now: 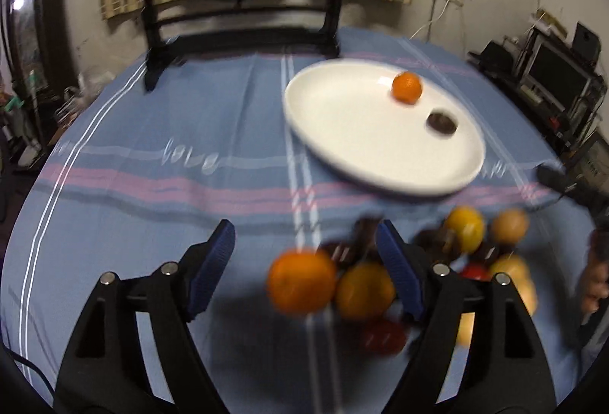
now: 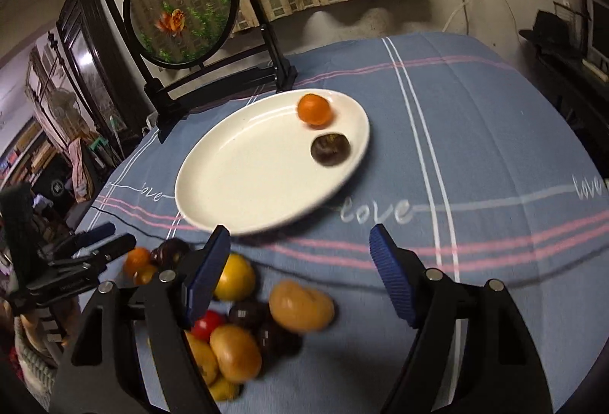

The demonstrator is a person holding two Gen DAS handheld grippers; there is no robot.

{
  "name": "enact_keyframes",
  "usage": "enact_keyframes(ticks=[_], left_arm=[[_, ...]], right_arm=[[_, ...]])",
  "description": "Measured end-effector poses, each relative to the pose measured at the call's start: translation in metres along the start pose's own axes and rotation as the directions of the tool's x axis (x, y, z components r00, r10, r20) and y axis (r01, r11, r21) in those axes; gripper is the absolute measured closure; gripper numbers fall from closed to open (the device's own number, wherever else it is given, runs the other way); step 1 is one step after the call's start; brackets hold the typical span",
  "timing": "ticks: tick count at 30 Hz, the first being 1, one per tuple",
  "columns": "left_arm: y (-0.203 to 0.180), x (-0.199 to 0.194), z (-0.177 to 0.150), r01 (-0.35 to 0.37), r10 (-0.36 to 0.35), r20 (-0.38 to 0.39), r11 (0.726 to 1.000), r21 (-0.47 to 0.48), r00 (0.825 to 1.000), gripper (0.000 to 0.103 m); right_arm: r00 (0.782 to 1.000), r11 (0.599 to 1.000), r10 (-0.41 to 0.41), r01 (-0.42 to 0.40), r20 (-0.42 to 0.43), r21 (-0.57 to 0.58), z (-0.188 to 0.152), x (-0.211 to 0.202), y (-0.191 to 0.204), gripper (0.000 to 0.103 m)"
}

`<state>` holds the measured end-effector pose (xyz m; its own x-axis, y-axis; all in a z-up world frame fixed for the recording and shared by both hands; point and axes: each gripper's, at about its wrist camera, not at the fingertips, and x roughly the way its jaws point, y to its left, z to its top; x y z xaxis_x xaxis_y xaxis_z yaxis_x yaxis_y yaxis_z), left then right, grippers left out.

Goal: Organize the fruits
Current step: 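Grasp a second orange from the fruit pile with the left tool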

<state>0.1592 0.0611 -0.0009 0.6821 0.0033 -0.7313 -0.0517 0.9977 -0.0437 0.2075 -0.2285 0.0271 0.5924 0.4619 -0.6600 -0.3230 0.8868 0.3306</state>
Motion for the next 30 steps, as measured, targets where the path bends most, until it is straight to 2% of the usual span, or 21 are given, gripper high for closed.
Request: enact_keyframes(ticks=[3, 7, 11, 14, 17, 19, 22, 23, 26, 27, 30], left_arm=[[0.01, 0.0, -0.012, -0.049, 0.048, -0.013, 0.998, -0.027, 0.999, 0.025], [0.023, 0.003, -0.021, -0.041, 0.039, -0.032, 0.996, -0.081, 0.999, 0.023], [0.016, 0.006, -0.023, -0.053, 0.052, -0.034, 0.998, -0.044, 0.998, 0.023], [0.015, 0.008, -0.022, -0.089, 0.089, -0.014, 0.996, -0.02, 0.996, 0.015], [0.024, 0.008, -0.02, -0.075, 0.074, -0.018, 0.996, -0.047, 0.997, 0.011], [0.035, 0.001, -0.017, -0.117, 0.118, 0.015, 0.99, -0.074, 0.993, 0.011], [0.054, -0.008, -0.016, -0.225, 0.232, 0.05, 0.966, -0.125, 0.971, 0.012], [0.059, -0.009, -0.016, -0.226, 0.235, 0.045, 0.963, -0.144, 0.971, 0.012], [0.067, -0.007, -0.016, -0.163, 0.171, 0.025, 0.968, -0.192, 0.985, 0.013], [0.062, -0.005, -0.015, -0.155, 0.162, 0.026, 0.973, -0.17, 0.986, 0.013], [0.047, -0.001, -0.016, -0.198, 0.202, 0.038, 0.976, -0.092, 0.979, 0.013]], right_arm=[[1.0, 0.999, 0.005, -0.005, 0.02, 0.037, -0.013, -0.015, -0.007, 0.011], [0.998, 0.999, -0.006, 0.003, 0.067, 0.054, -0.013, -0.028, -0.013, 0.01], [0.999, 0.997, -0.01, 0.007, 0.049, 0.073, -0.011, -0.022, -0.019, 0.01], [0.999, 0.997, -0.01, 0.007, 0.035, 0.079, -0.012, -0.021, -0.021, 0.01], [0.999, 0.997, 0.0, -0.003, 0.037, 0.074, -0.012, -0.023, -0.019, 0.01], [0.999, 0.998, -0.004, 0.001, 0.043, 0.071, -0.012, -0.025, -0.018, 0.01], [0.999, 0.997, -0.007, 0.004, 0.049, 0.072, -0.012, -0.026, -0.019, 0.01], [0.999, 0.998, -0.009, 0.005, 0.05, 0.069, -0.012, -0.026, -0.019, 0.01], [0.999, 0.998, -0.005, 0.002, 0.049, 0.066, -0.013, -0.026, -0.017, 0.01], [0.999, 0.998, -0.005, 0.002, 0.048, 0.064, -0.013, -0.025, -0.017, 0.01], [0.999, 0.998, -0.01, 0.007, 0.043, 0.064, -0.013, -0.024, -0.017, 0.01]])
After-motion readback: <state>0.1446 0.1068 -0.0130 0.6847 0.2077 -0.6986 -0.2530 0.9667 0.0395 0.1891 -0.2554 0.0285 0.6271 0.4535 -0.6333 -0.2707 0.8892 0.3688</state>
